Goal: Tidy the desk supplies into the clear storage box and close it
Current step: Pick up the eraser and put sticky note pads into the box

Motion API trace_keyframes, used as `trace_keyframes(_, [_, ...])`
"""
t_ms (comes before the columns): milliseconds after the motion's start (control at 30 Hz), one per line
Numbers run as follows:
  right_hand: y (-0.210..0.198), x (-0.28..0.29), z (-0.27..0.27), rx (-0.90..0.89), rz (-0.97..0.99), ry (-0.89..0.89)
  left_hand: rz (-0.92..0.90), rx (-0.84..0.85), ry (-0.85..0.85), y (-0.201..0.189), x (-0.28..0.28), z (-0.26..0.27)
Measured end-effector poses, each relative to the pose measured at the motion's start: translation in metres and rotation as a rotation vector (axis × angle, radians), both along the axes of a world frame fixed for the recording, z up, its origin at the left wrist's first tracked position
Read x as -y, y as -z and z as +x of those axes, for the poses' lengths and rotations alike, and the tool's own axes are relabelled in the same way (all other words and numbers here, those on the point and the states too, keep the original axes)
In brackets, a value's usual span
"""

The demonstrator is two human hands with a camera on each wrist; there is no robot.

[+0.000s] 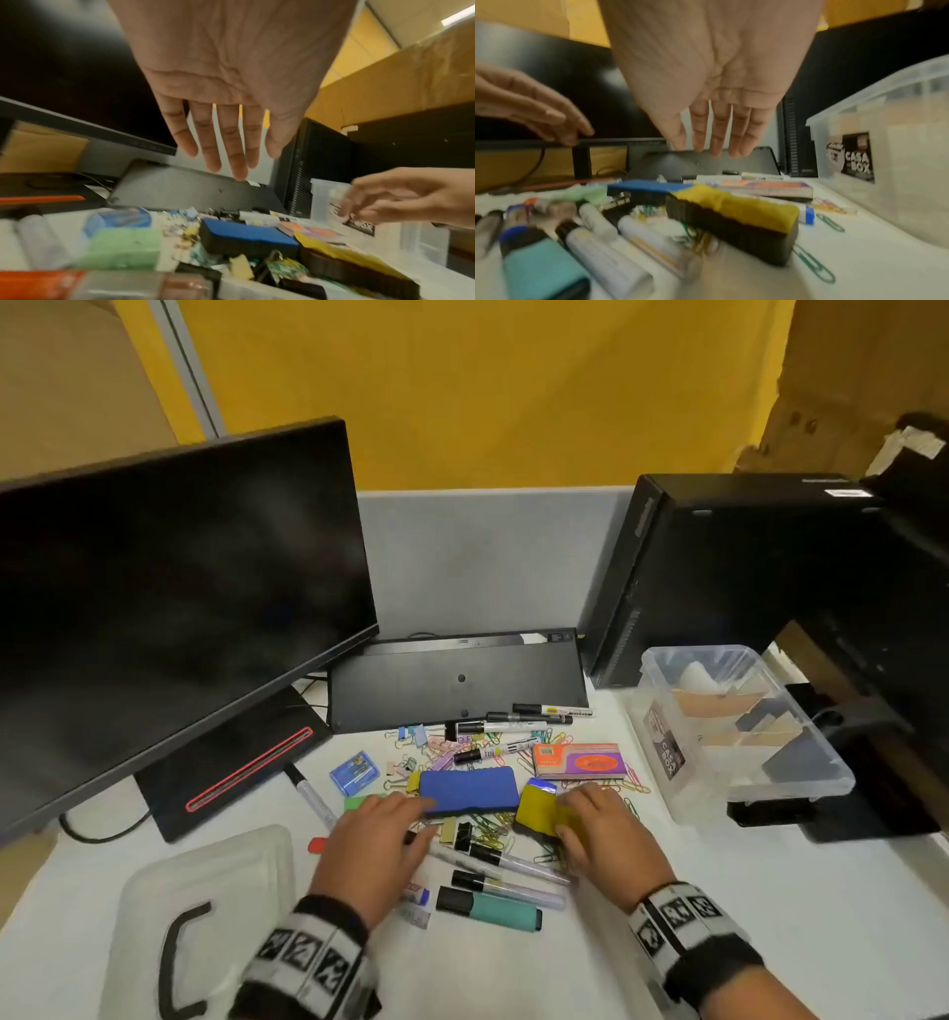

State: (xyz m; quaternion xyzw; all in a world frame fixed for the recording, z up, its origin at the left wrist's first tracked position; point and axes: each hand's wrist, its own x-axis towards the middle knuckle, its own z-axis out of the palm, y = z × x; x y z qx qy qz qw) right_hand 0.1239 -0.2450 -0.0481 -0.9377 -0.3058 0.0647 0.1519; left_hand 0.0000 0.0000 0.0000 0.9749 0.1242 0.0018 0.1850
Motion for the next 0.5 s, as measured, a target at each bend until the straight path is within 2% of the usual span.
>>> trace_keyframes(133, [0.024,-0.010,0.016,-0.036,-0.232,-0.090,0.027,-0.065,0.104,0.028,0.025,0.048])
trace_keyframes(233, [0.039,-0.009,0.019,-0.033,-0.285,-0.110,0.148,-0.153,0.189,0.049,0.027,0.076])
trace_keyframes(367, [0.039,-0.008,0.025,-0.101,-0.216,-0.084,0.174,-0.270,0.277,0.064,0.025,0.097])
trace_keyframes(500, [0.031,-0.008,0.041,-0.356,-0.056,-0.066,0.156,-0.270,0.250,0.067,0.023,0.110])
